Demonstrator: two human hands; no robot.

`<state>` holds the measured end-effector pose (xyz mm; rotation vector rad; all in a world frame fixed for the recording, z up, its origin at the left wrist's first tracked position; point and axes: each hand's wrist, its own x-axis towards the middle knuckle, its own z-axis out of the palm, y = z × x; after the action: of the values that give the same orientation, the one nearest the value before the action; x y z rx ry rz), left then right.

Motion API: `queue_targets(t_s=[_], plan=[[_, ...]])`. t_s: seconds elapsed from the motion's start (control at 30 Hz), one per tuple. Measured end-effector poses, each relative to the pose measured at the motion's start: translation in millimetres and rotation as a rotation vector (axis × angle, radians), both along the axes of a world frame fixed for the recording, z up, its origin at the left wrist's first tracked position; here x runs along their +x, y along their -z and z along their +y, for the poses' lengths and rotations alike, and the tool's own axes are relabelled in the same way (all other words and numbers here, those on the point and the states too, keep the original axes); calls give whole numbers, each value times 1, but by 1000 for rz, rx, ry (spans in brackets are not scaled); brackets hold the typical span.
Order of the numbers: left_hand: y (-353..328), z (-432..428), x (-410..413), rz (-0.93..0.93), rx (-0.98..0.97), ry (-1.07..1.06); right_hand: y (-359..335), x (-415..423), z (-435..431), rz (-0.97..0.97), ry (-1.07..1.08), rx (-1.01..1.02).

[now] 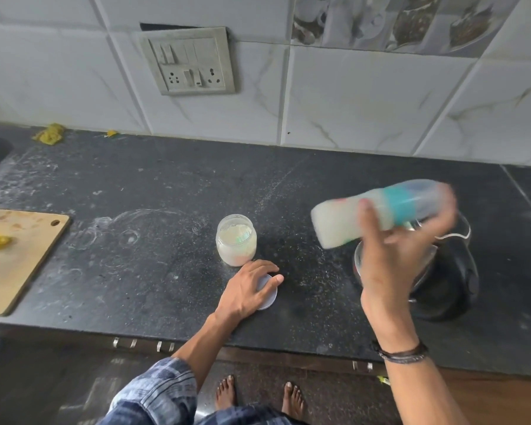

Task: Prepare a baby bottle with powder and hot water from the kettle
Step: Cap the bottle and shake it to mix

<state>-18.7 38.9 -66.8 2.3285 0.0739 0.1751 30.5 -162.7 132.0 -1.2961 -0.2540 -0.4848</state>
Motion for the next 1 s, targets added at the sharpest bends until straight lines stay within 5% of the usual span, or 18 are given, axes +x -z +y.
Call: queue_targets(t_s=[0.07, 0.27, 0.4, 0.53, 0.67, 0.83, 1.0], plan=[[0, 1, 0, 4, -1, 5, 2, -4, 3, 11, -150, -82], [-1, 1, 1, 1, 8, 6, 2, -1, 1, -279, 182, 35], [-1, 1, 0, 1, 12, 13, 4, -4, 7, -56, -120, -47], [-2, -1, 1, -7, 16, 3, 4, 8, -2, -62, 97, 60], [1, 2, 1, -12, 15, 2, 8, 1, 4, 55, -158, -101], [2, 0, 2, -24, 18, -11, 11, 2, 3, -4, 96, 49], [2, 1, 0, -23, 17, 5, 13, -6, 7, 43, -172, -105]])
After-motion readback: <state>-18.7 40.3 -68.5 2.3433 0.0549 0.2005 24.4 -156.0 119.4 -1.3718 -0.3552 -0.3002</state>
